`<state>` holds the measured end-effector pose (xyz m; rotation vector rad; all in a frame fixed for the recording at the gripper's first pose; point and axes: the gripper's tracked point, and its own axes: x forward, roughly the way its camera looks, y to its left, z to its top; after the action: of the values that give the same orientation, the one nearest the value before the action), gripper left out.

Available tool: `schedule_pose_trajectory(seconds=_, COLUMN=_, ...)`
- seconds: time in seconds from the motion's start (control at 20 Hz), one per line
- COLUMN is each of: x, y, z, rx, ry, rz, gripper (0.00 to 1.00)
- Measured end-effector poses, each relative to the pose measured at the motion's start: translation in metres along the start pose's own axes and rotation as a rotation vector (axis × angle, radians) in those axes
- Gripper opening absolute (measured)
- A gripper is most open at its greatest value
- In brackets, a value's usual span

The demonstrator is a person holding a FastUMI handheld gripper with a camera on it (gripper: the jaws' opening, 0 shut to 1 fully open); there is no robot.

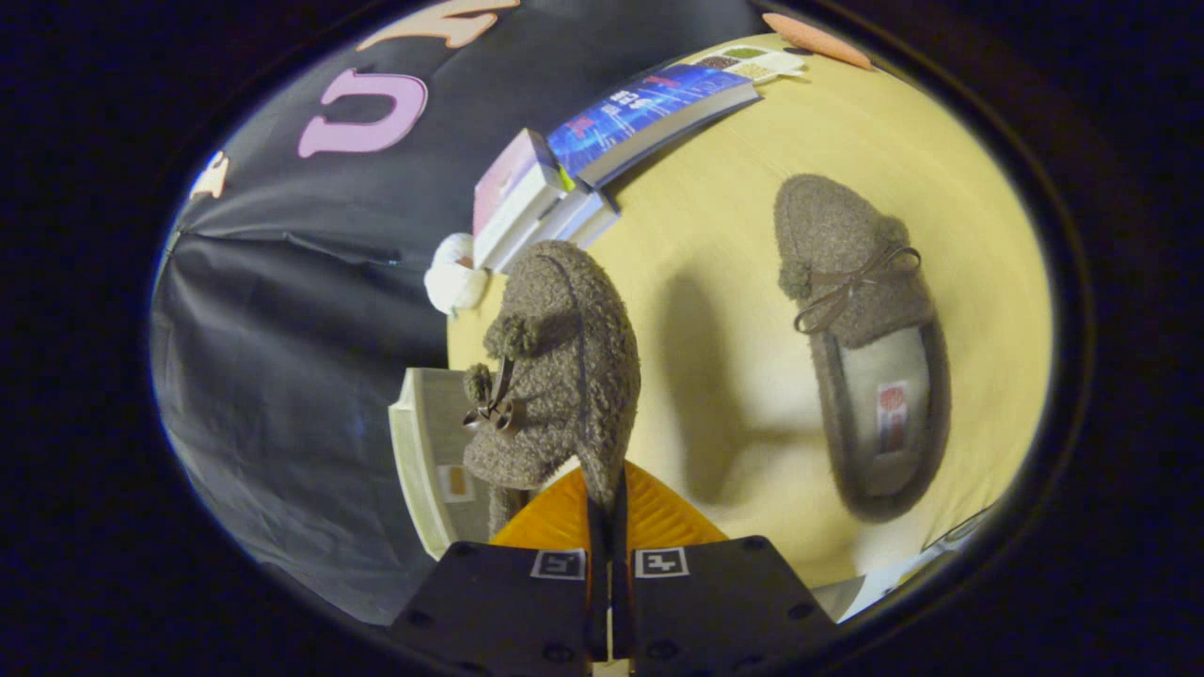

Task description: Open the storage box then place both shoes into the box .Put the left shoe in first, then the right shoe, with the right side of both shoes facing outward in a uniform manner.

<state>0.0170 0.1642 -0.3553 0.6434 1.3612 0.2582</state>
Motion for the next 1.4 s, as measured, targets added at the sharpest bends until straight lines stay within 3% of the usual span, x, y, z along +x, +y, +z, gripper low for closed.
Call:
schedule_pose_trajectory(seconds=0.35, x=-0.028, y=0.113, z=-0.029, rx=0.01, ry=-0.082, rz=0.104, gripper=0.05)
schedule_pose_trajectory(seconds=0.6, x=0.003, y=0.173, z=-0.073, rx=-0.059, ry=-0.04, rz=0.109, gripper=0.05)
schedule_pose_trajectory(seconds=1.0, x=0.101, y=0.186, z=-0.143, rx=-0.16, ry=0.041, rz=-0.086, gripper=0.05)
schedule_pose_trajectory(seconds=1.4, x=0.172, y=0.156, z=-0.163, rx=-0.27, ry=0.112, rz=-0.336, gripper=0.05)
